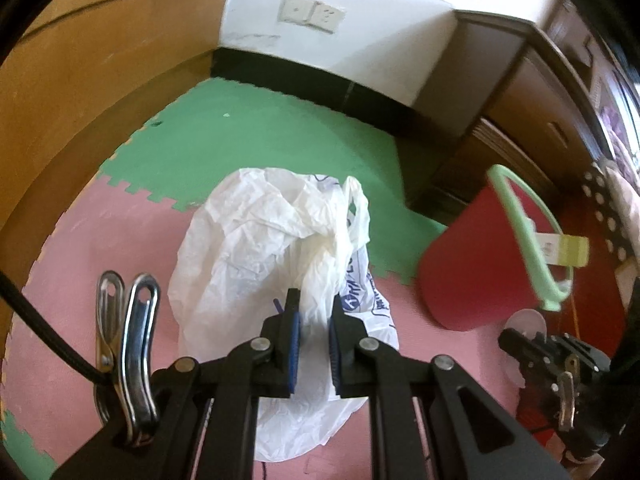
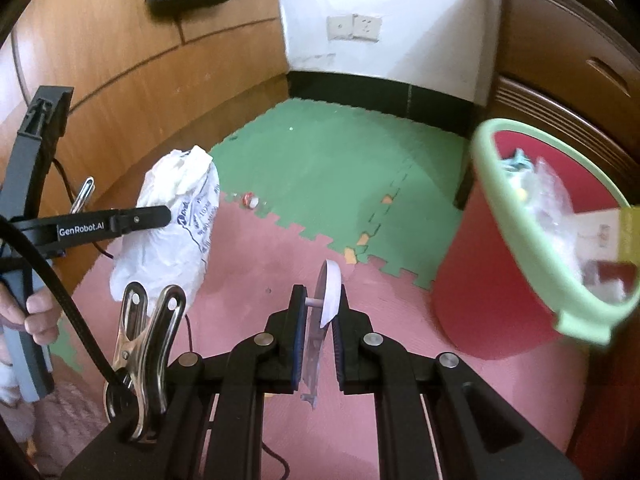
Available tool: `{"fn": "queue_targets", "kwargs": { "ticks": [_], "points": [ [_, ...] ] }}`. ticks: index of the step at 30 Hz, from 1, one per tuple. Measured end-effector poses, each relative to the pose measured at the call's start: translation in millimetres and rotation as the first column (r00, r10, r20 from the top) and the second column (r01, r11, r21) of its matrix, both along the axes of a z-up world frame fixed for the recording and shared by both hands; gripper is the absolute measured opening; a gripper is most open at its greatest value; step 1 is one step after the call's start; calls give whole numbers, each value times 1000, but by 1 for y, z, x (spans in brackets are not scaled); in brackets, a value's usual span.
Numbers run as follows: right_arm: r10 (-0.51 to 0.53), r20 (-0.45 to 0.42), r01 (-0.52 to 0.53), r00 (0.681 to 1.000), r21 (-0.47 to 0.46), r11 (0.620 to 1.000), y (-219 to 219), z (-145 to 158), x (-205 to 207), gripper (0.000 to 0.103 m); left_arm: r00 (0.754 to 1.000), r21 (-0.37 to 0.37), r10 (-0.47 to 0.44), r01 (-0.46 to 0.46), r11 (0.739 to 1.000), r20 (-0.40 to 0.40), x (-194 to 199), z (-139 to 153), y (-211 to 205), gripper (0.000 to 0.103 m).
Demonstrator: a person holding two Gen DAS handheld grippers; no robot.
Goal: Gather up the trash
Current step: 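Carry the white bag with the left tool while the right tool carries the plastic piece to the bucket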
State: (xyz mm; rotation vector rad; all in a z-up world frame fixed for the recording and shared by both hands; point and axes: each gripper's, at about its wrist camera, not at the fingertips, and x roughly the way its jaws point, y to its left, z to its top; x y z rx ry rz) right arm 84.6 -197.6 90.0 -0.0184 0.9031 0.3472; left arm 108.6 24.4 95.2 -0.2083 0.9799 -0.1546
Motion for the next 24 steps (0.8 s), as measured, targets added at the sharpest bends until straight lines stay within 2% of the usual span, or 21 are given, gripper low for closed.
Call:
{"fn": "queue_targets", "kwargs": {
  "ticks": [12,24],
  "points": [
    [-105,27,103,994,73,992,-86,32,-21,13,988,11,-148,148,989,46,-3,58,-99,12],
    [-162,78,153,984,111,982,-155,52,-21,13,973,11,-206,206,978,101,23,94,-182,12]
  ]
}}
